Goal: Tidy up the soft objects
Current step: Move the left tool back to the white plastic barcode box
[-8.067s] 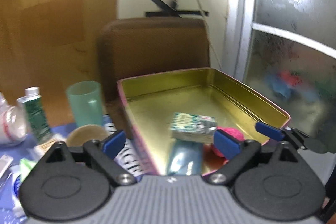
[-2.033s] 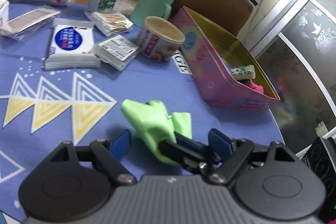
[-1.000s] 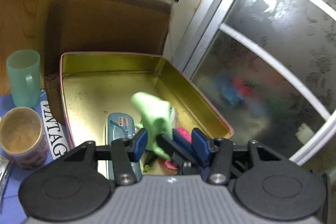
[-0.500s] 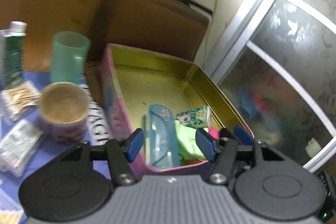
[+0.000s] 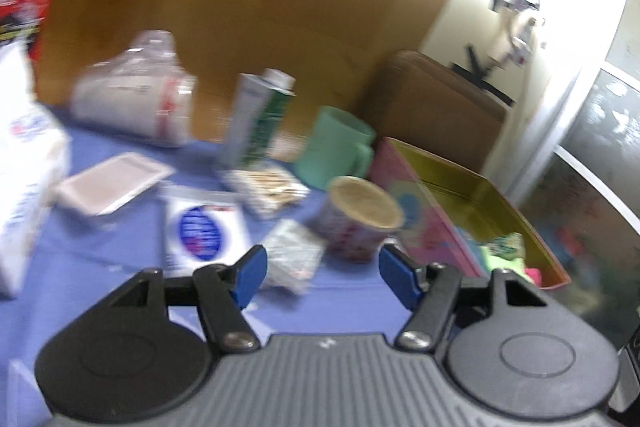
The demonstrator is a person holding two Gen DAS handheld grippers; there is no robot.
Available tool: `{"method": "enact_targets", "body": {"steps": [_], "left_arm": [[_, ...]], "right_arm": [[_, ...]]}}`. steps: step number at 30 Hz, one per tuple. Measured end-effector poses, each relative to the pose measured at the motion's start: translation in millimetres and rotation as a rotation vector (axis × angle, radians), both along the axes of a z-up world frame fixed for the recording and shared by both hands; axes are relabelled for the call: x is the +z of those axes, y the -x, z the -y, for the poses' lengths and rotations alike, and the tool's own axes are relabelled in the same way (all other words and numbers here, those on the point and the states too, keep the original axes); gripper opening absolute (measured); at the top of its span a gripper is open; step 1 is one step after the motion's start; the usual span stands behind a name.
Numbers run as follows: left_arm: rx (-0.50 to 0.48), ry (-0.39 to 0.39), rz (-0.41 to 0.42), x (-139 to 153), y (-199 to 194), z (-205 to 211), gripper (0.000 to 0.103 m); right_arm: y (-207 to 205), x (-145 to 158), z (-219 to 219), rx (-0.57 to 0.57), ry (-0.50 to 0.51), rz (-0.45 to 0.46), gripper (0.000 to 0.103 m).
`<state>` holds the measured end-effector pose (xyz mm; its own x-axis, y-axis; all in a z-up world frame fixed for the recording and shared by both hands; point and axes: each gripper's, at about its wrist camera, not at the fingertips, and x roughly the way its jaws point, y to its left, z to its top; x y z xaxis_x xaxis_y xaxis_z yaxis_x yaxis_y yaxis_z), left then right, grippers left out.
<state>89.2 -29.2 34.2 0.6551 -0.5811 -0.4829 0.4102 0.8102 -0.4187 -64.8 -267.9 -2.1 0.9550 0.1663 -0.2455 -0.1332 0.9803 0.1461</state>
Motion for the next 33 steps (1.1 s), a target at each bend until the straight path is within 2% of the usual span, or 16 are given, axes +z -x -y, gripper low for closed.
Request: {"method": "enact_targets", "body": {"steps": [6, 16, 27, 30, 33], "left_arm": [[0.072, -0.033, -0.004, -20.9, -2.2, -39.0, 0.063], [0.096, 0.013, -0.070, -48.0, -13.2, -57.5, 0.063], [0.117, 0.070, -0.103, -52.7, -16.7, -68.9, 0.064], [0.116, 0.075, -0.105, -53.1, -17.1, -69.3, 0.070], [0.118, 0.076, -0.099, -52.5, -15.6, -69.7, 0.070]], "right_arm": [[-12.6, -10.4, -28.0, 0.057, 0.045, -0.071, 0.046], [-24.9, -19.7, -42.6, 0.072, 0.048, -0.150, 0.046], [-35.3, -22.5, -50.0, 0.090, 0.035, -0.198, 0.046], [-36.2, -22.4, -51.3, 0.094, 0.034, -0.198, 0.046], [-37.8, -22.0, -53.1, 0.096, 0.034, -0.192, 0.046]]}}
